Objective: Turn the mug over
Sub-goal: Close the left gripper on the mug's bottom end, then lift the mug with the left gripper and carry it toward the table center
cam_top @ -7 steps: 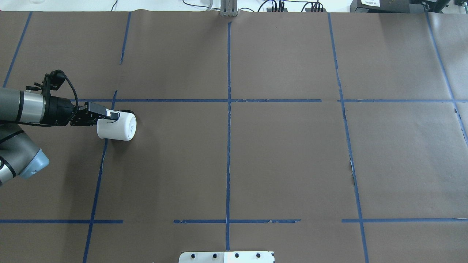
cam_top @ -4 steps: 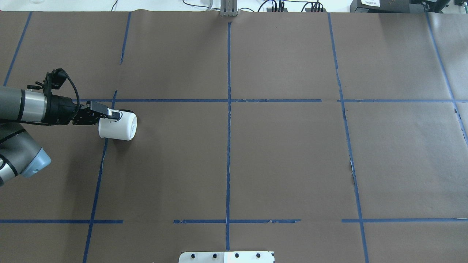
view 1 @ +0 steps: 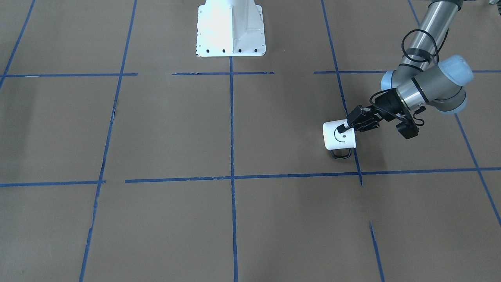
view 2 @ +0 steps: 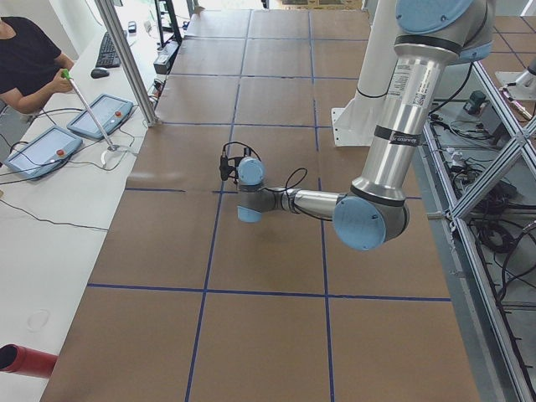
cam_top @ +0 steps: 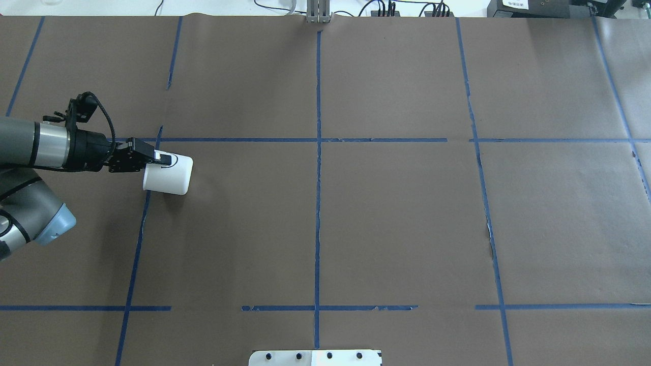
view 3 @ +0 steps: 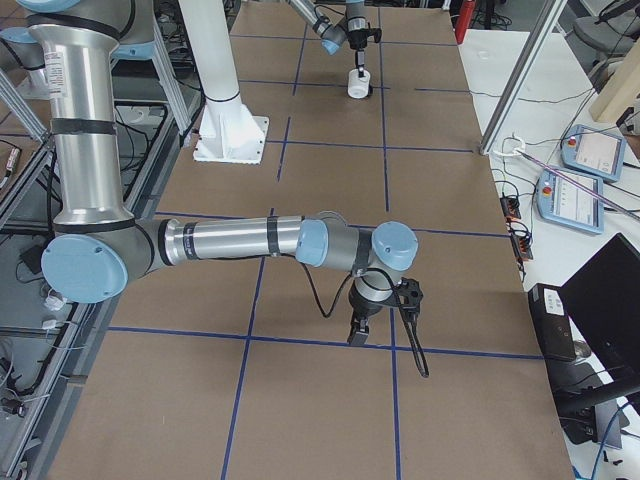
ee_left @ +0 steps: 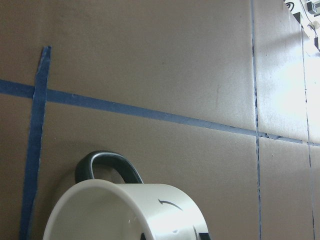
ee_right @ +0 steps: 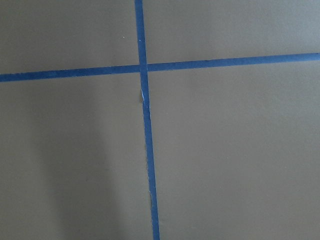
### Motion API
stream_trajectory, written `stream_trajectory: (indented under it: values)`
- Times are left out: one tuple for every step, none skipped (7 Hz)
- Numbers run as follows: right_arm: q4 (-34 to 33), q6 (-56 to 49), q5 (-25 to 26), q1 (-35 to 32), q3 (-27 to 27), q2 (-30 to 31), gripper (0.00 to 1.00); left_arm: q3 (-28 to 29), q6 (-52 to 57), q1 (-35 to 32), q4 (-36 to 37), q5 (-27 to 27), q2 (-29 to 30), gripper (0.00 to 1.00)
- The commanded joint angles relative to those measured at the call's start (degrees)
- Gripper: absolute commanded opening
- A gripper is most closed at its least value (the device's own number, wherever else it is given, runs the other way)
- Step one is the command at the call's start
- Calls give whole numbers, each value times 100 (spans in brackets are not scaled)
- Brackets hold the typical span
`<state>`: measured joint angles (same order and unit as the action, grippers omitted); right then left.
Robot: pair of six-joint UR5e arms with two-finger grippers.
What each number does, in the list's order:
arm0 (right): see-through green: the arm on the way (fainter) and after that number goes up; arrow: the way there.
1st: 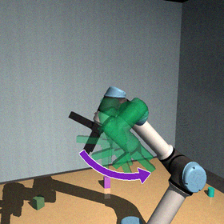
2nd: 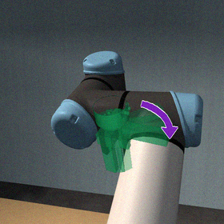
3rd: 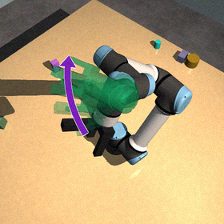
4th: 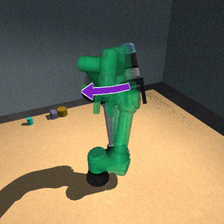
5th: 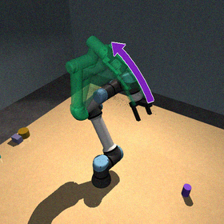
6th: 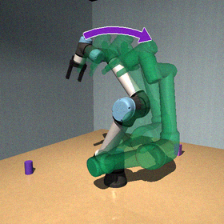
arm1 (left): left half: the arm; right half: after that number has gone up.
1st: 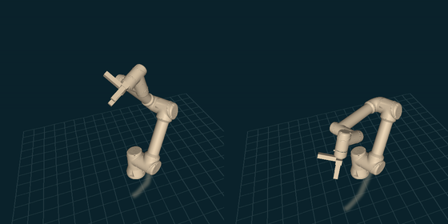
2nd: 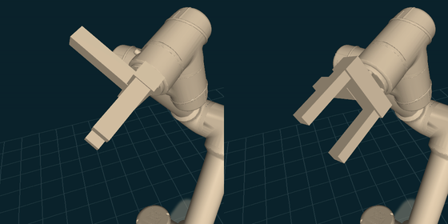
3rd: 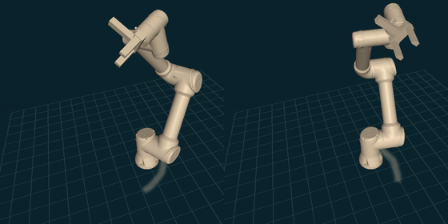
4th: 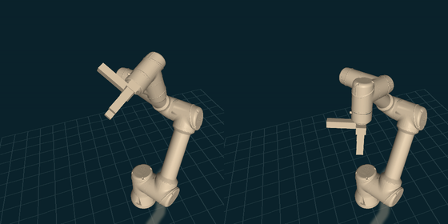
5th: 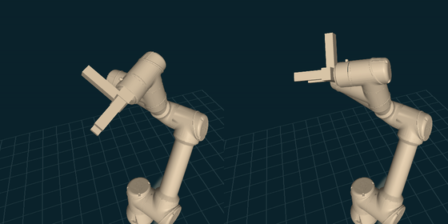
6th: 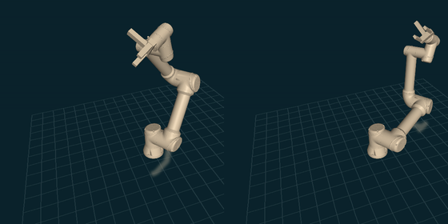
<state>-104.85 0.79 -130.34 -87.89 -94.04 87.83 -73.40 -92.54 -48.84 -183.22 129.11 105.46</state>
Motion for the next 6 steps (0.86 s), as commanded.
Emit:
stream_trajectory:
  values:
    - [0, 0, 0, 0, 0, -2, 100, -8, -27, 15, 6, 0, 36, 27]
    - [0, 0, 0, 0, 0, -2, 100, -8, -36, 24, 6, 0, 62, 19]
    - [0, 0, 0, 0, -9, -2, 100, -16, -27, 24, 6, 0, 63, 4]
    - [0, 0, 0, 0, 0, -2, 100, -51, -79, 15, 6, 52, 80, 0]
    - [0, 0, 0, 0, 0, -2, 100, -156, -254, 24, 15, 70, 106, 0]
    - [0, 0, 0, 0, 0, -2, 100, -227, -412, 24, 93, 79, 167, 0]
